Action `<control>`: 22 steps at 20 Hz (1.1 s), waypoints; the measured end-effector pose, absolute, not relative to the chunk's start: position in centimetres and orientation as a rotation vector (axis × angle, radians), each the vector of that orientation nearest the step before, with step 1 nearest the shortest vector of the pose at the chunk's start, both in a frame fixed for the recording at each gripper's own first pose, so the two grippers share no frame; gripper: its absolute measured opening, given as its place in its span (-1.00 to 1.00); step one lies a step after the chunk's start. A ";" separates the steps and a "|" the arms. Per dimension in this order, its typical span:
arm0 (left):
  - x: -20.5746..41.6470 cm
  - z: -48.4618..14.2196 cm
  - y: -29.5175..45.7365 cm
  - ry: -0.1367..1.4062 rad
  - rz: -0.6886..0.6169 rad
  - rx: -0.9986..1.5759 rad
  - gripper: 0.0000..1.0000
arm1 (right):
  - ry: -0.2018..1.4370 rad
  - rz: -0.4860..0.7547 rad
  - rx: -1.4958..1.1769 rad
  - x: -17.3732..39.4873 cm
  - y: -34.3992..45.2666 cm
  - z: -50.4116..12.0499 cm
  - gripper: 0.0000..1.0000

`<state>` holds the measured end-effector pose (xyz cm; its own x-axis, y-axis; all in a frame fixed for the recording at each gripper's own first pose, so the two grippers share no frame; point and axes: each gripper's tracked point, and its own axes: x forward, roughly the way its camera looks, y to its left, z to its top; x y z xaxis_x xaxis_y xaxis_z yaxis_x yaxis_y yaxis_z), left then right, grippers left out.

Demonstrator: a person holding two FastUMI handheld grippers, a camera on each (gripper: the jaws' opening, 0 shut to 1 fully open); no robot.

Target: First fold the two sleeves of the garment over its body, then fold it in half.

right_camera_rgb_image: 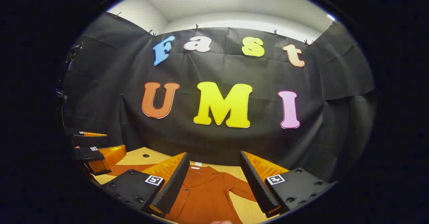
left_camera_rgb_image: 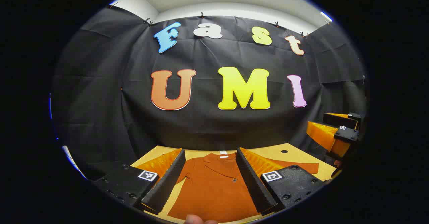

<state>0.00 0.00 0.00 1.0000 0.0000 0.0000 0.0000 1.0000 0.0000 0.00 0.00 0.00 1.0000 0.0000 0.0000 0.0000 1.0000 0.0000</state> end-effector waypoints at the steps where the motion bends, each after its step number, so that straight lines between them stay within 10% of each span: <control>1: 0.1 0.0 0.0 0.000 0.003 0.001 0.95 | -0.002 0.001 0.002 -0.1 -0.1 0.0 0.89; 22: 1.6 0.3 0.4 0.004 0.058 0.028 1.00 | 0.020 0.057 0.040 1.9 -0.3 -0.6 0.89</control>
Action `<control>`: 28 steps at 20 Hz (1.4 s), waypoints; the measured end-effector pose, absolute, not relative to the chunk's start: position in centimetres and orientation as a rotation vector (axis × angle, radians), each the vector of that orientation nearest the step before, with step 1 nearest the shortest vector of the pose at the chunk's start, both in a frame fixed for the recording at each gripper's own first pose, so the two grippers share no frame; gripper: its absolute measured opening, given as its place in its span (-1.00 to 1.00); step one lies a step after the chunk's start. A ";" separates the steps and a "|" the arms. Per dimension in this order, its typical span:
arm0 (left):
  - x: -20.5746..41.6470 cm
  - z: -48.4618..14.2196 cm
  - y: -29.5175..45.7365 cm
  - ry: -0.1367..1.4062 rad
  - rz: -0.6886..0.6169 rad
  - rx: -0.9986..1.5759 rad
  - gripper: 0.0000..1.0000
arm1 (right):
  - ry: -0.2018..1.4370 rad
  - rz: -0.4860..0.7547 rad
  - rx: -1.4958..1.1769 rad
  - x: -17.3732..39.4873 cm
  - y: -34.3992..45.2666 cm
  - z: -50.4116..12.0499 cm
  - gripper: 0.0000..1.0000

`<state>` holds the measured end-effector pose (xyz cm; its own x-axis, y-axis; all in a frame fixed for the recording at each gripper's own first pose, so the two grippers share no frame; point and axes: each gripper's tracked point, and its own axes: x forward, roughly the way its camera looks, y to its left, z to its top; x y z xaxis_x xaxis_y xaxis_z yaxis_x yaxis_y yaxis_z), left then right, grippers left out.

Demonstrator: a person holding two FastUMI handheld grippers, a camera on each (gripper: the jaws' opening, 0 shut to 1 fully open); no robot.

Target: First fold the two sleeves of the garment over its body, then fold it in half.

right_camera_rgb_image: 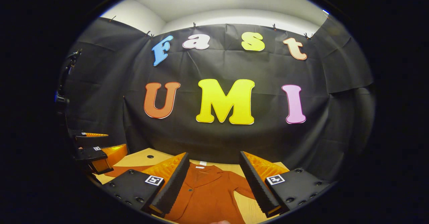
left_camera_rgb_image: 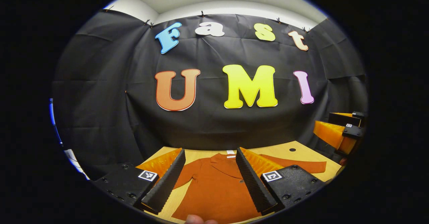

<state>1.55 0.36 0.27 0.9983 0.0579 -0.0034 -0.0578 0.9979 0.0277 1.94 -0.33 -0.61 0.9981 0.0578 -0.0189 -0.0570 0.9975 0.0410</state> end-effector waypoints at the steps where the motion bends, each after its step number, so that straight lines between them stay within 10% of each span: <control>1: 1.7 0.2 0.2 0.006 0.058 0.030 0.95 | 0.022 0.071 0.046 2.1 -0.2 -0.7 0.89; 28: 3.0 0.1 -1.6 0.019 0.062 0.049 0.95 | 0.082 -0.025 0.062 3.7 -4.9 -2.9 0.89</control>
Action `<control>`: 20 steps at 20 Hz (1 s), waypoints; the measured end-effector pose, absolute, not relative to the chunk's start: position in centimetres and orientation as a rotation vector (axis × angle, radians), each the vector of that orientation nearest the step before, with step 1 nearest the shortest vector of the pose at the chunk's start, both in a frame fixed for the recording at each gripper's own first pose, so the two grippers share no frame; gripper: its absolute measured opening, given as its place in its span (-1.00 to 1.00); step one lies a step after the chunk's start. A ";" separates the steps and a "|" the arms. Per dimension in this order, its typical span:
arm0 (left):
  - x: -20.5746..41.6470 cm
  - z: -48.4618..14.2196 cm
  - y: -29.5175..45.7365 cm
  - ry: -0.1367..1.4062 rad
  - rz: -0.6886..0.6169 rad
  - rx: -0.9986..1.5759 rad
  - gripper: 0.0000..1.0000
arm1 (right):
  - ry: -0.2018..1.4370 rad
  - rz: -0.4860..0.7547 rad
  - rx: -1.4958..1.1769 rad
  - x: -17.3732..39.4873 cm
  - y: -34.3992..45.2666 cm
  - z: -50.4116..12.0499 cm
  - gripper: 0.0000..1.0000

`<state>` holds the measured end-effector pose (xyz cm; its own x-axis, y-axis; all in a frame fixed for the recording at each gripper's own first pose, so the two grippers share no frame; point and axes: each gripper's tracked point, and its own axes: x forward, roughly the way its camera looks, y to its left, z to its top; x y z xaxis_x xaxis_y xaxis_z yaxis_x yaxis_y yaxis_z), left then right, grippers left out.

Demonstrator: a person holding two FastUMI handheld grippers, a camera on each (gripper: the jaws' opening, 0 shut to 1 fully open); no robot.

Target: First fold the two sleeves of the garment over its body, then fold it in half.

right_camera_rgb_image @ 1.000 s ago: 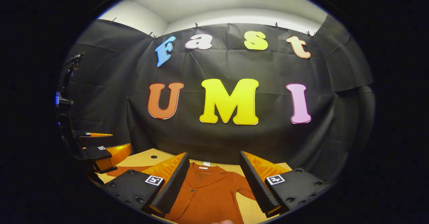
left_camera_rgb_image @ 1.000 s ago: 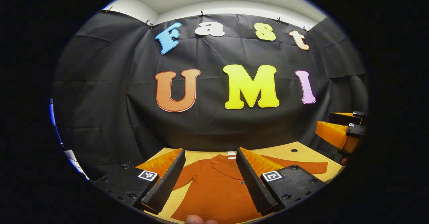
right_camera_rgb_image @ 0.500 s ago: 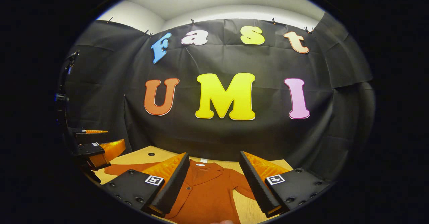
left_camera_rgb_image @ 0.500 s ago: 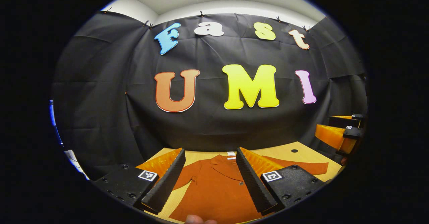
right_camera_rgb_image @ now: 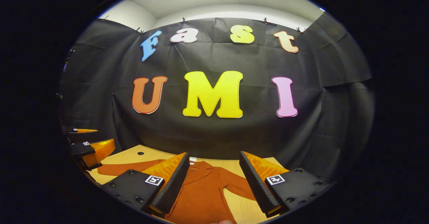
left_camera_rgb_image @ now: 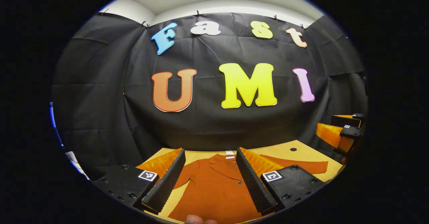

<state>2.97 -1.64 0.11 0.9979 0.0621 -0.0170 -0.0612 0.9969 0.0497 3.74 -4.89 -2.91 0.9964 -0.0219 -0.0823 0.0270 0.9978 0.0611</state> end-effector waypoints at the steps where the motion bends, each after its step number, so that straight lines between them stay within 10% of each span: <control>1: 3.2 0.0 -1.7 0.022 0.060 0.049 0.95 | 0.092 -0.028 0.068 3.8 -5.2 -3.1 0.90; 20: 3.0 -5.7 -4.0 0.208 0.043 0.063 0.95 | 0.414 -0.299 0.090 3.1 -25.3 -19.3 0.90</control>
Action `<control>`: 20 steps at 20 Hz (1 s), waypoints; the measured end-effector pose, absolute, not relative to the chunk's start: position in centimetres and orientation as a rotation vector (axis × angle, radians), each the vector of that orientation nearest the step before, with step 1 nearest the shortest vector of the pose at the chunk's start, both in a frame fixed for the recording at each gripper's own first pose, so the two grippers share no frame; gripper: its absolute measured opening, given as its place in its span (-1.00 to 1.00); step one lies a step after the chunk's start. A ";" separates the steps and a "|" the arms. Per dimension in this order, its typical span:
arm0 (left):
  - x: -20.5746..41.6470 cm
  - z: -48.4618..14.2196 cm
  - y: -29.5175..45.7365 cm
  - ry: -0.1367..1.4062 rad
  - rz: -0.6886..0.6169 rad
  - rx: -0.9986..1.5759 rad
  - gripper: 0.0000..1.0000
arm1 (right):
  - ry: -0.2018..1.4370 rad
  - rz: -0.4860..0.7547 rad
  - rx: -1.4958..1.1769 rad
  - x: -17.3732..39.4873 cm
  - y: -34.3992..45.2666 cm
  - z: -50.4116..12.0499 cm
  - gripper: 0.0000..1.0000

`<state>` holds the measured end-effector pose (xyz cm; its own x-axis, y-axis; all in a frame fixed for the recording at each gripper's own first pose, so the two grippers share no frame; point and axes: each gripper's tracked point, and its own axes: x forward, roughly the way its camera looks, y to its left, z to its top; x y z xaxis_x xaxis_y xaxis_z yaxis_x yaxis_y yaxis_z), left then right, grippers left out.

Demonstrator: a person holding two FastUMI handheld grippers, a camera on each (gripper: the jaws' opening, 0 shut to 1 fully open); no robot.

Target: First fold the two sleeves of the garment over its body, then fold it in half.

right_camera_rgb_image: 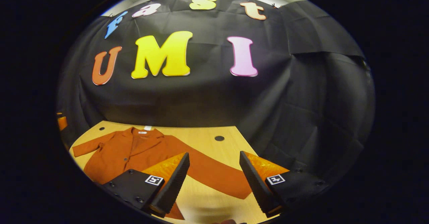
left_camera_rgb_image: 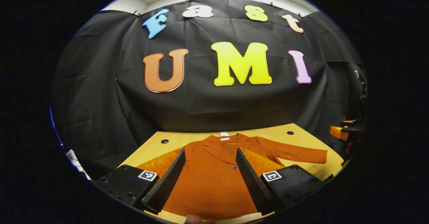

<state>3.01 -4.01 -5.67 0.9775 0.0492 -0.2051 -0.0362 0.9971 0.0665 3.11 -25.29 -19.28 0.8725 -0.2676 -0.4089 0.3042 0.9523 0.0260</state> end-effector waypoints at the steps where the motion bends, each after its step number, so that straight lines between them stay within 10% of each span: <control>1: 3.2 -5.8 -4.4 0.216 0.049 0.069 0.96 | 0.450 -0.313 0.089 3.0 -26.3 -21.1 0.91; 20: 3.9 -6.2 -5.7 0.258 0.138 0.103 0.98 | 0.761 -0.443 0.199 2.5 -32.3 -38.0 0.90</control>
